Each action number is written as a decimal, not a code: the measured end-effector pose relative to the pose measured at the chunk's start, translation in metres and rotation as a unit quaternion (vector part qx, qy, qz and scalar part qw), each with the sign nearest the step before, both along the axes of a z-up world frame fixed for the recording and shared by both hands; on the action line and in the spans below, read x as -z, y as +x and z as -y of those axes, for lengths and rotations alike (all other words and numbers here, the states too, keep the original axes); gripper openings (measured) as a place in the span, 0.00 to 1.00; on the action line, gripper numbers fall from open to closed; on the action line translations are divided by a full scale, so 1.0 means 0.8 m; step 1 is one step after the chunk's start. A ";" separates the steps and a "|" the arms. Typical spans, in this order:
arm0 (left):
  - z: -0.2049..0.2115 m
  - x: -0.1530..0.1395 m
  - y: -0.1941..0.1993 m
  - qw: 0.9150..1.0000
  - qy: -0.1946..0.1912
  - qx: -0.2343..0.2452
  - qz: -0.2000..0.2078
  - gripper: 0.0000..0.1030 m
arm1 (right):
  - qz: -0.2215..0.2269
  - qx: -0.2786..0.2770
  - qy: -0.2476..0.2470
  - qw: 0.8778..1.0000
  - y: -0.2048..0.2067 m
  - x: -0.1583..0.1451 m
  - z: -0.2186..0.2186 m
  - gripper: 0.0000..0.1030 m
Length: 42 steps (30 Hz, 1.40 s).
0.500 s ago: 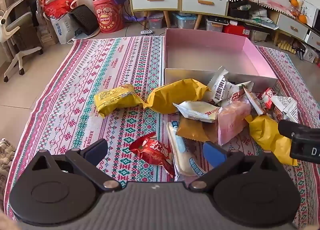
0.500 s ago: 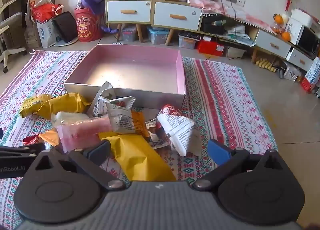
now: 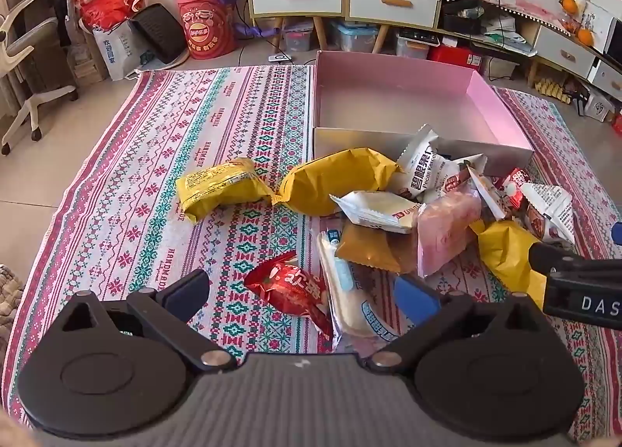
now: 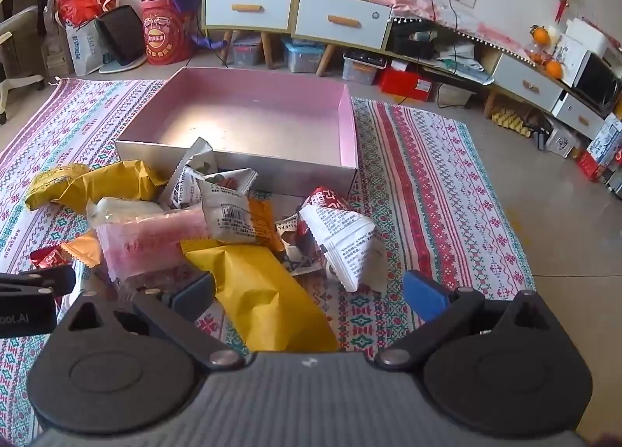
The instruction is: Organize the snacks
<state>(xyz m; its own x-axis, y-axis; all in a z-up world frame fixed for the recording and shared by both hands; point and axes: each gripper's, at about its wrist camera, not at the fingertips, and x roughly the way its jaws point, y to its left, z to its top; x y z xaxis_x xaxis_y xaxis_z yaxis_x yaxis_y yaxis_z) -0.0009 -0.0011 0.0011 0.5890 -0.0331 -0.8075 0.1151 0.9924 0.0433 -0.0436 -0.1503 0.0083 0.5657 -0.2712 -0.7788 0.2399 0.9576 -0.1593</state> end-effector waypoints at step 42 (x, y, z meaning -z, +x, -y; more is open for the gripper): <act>0.002 0.003 -0.001 1.000 -0.007 0.003 -0.008 1.00 | -0.005 0.006 0.018 1.000 0.000 0.003 0.000 1.00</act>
